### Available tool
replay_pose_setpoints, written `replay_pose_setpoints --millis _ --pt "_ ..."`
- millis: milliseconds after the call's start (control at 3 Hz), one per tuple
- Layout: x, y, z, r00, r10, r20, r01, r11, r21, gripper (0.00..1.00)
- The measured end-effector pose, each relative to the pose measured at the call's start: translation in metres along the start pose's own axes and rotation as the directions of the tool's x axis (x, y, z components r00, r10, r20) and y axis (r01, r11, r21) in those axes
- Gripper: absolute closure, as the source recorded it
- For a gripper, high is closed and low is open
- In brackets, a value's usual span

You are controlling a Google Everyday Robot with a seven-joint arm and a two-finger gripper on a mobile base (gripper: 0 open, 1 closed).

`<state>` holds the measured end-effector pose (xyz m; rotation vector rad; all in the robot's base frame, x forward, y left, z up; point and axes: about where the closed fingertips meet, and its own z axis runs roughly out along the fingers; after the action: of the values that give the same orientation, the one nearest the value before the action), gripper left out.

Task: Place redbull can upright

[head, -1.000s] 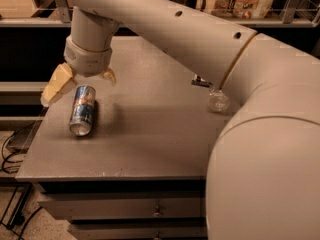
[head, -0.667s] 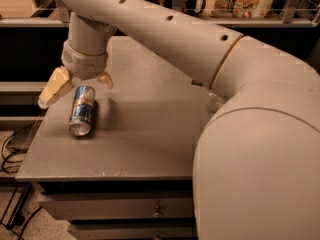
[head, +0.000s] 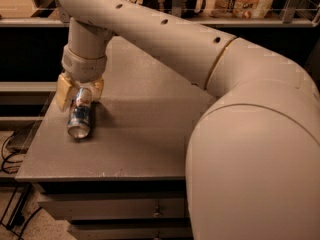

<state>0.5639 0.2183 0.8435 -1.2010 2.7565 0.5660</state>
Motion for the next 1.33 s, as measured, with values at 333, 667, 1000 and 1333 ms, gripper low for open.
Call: replay_pose_setpoints --millis 333,667,1000,1333 --pt "-0.001 0.0 -0.004 1.0 -0.018 -0.001 0.018 0.9995 0.028 0.62" --pt "-0.008 0.005 -0.026 0.998 -0.058 0.024 0.056 0.9944 0.09 0.85" --pt "-0.015 0.014 -0.055 0.985 -0.137 0.107 0.124 0.985 0.12 1.0" --pt "-0.016 0.018 -0.086 0.933 -0.273 0.233 0.235 0.9552 0.18 1.0"
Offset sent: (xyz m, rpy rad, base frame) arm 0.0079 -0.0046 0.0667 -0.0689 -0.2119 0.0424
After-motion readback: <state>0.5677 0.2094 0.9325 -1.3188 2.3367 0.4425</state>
